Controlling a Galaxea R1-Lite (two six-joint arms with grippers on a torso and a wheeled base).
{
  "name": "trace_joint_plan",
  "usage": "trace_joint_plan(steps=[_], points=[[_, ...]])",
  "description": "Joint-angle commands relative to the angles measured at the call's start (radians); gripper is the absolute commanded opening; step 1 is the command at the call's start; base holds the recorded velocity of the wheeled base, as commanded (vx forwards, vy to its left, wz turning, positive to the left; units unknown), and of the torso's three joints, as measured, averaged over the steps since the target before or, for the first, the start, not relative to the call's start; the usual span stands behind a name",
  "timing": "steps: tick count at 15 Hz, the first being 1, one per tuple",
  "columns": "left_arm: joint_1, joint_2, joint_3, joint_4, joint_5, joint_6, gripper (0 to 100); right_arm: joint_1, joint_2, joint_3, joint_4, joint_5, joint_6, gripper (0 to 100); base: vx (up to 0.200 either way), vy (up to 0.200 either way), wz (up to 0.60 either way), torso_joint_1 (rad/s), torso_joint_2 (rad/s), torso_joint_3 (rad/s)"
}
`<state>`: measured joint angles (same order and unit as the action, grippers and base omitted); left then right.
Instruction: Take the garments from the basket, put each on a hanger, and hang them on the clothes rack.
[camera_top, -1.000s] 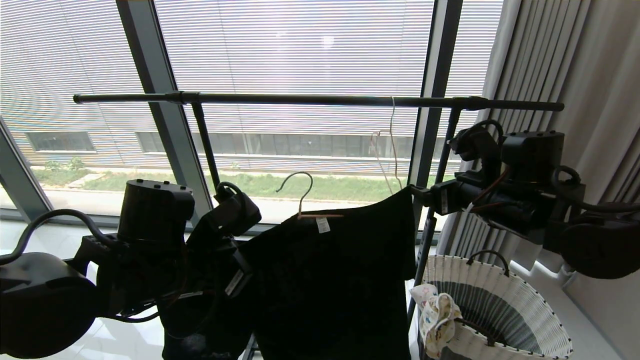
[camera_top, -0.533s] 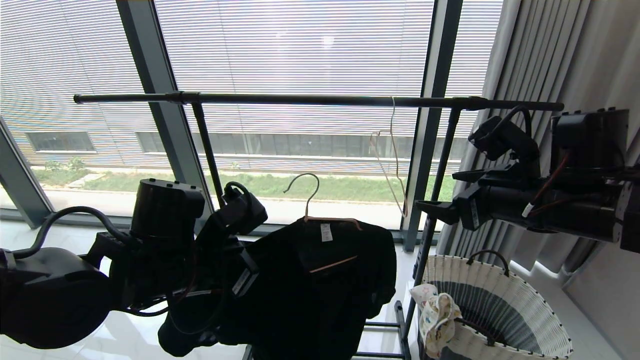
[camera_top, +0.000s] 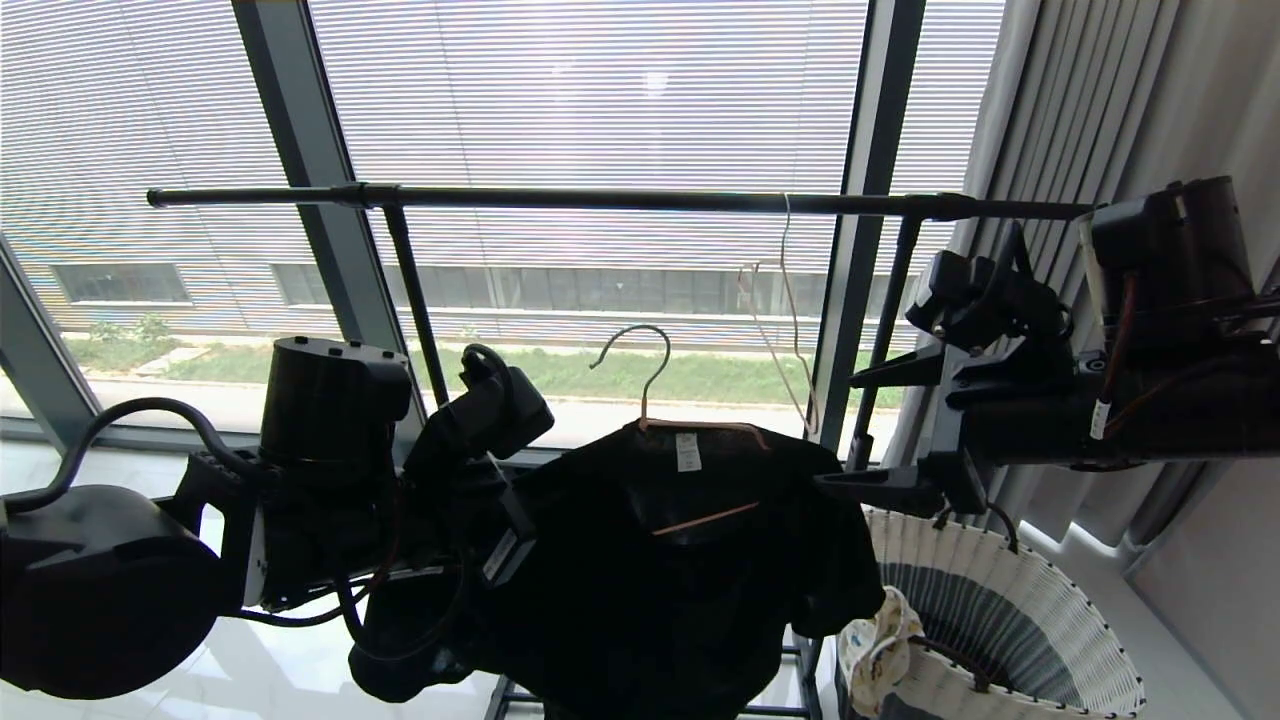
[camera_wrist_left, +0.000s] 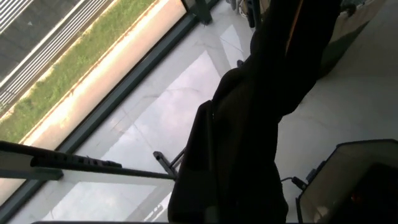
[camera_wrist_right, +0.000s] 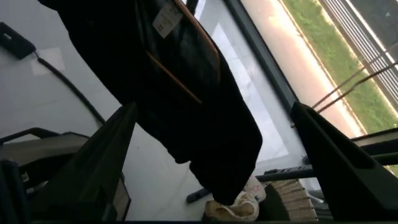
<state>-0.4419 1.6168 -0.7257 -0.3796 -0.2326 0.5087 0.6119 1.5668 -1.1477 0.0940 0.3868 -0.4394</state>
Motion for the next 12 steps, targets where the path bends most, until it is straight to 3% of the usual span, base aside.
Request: trace_joint_plan(steps=[1,4,9,12], points=[[-0.026,-0.018,0.0,-0.002,-0.001,0.008,0,0.077,0.059,-0.063,0.035,0.012,-0.019,100,0.0,0.0,0.0,0.0,0.0,0.0],[-0.072,-0.055,0.006,-0.002,-0.001,0.007,0,0.14,0.113,-0.081,0.042,0.009,-0.019,100,0.0,0.0,0.0,0.0,0.0,0.0],[-0.116,-0.094,0.032,-0.001,0.006,0.007,0,0.137,0.153,-0.095,0.069,-0.031,-0.015,100,0.0,0.0,0.0,0.0,0.0,0.0],[-0.136,-0.094,0.034,-0.002,0.009,0.008,0,0.137,0.168,-0.142,0.148,-0.037,-0.016,100,0.0,0.0,0.0,0.0,0.0,0.0]])
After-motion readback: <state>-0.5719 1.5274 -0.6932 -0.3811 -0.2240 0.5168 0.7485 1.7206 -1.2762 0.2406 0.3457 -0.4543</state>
